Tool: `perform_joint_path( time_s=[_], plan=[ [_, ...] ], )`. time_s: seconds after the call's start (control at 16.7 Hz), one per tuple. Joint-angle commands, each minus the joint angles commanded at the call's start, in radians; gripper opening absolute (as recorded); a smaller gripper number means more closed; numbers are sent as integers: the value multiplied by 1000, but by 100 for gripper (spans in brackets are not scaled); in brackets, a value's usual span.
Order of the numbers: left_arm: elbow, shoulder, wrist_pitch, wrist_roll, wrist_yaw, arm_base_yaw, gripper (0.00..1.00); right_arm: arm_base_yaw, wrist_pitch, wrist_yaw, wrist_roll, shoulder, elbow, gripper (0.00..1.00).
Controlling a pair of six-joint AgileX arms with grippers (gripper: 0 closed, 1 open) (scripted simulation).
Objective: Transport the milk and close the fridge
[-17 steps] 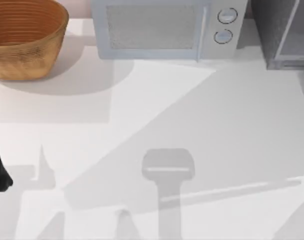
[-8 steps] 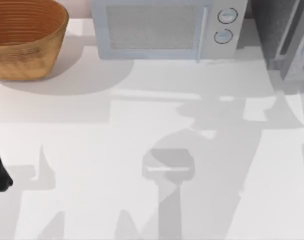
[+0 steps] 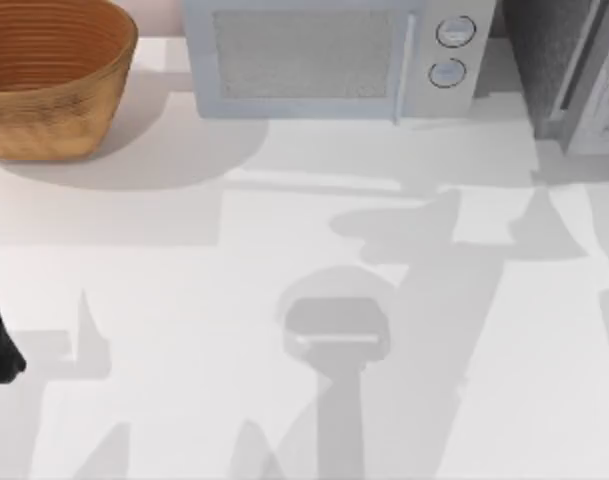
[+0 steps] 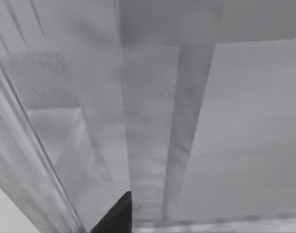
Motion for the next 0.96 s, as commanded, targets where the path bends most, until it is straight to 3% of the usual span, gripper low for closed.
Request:
perform_joint_path(
  time_s=[0.96],
  plan=[
    [0, 0, 0, 0, 0, 0, 100, 2, -91, 7, 3, 359, 449, 100]
  ],
)
